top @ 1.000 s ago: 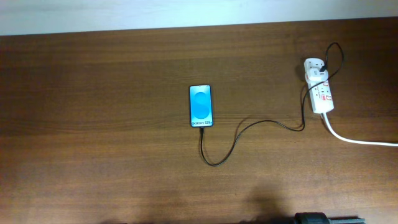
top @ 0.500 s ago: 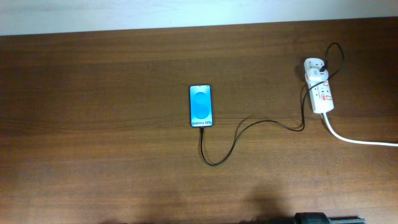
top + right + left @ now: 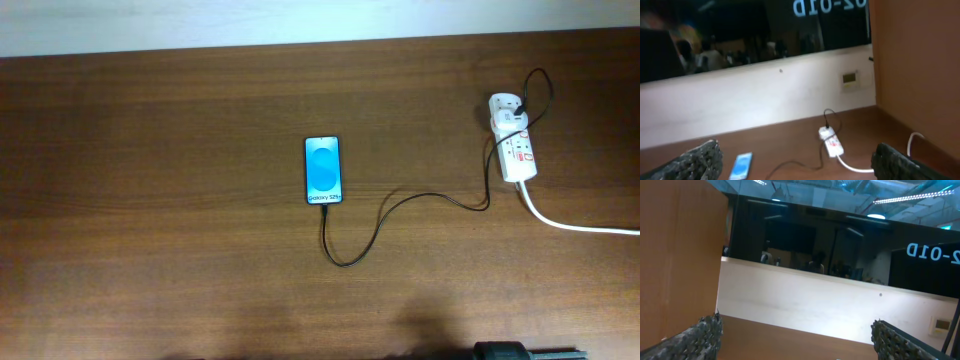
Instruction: Plug charger to phone and switch on socket
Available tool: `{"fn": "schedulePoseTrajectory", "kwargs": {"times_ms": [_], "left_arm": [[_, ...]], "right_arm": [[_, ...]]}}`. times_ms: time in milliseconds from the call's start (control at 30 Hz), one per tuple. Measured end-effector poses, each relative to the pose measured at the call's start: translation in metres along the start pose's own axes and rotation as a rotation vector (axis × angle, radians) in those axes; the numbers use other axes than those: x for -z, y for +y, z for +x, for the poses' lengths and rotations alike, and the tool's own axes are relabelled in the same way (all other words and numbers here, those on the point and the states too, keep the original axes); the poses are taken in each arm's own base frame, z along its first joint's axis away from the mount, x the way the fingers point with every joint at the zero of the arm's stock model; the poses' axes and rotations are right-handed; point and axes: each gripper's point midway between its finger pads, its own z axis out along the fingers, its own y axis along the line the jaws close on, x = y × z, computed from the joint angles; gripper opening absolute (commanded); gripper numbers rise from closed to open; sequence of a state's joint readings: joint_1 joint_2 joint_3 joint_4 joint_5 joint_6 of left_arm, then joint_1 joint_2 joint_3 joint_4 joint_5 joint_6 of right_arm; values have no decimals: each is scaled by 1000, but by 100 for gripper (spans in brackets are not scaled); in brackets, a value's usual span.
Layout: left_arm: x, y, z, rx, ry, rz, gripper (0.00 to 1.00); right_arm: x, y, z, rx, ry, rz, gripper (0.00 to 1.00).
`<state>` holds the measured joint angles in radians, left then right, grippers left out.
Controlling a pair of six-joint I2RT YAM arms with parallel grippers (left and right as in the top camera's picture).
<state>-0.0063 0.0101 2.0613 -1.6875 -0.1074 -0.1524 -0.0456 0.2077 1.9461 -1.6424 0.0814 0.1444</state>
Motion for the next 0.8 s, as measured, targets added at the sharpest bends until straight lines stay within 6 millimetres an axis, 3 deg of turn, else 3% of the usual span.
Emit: {"fn": "schedulePoseTrajectory", "kwargs": {"times_ms": [33, 100, 167, 233, 300, 367, 400, 500, 800], "left_arm": [[0, 0, 0, 0, 0, 0, 99], [0, 0, 0, 1, -1, 0, 99], [0, 0, 0, 0, 0, 0, 99], [0, 0, 0, 0, 1, 0, 99], [0, 0, 0, 0, 1, 0, 99], [0, 0, 0, 1, -1, 1, 99], [0, 0, 0, 0, -1, 0, 99], [0, 0, 0, 0, -1, 0, 99], [0, 0, 0, 0, -1, 0, 99]], "right_arm": [[-13, 1, 1, 15, 14, 3, 98], [-57, 4, -1, 47, 33, 9, 98], [-113, 9, -5, 60, 3, 6, 98], [-183, 17, 7, 68, -32, -18, 99], [-240, 21, 41, 74, -32, -45, 98], [-288, 22, 113, 78, 3, -86, 98], [-298, 21, 144, 79, 12, -100, 98], [-304, 17, 192, 78, -68, -123, 98], [-313, -8, 288, 49, 137, -34, 98]]}}
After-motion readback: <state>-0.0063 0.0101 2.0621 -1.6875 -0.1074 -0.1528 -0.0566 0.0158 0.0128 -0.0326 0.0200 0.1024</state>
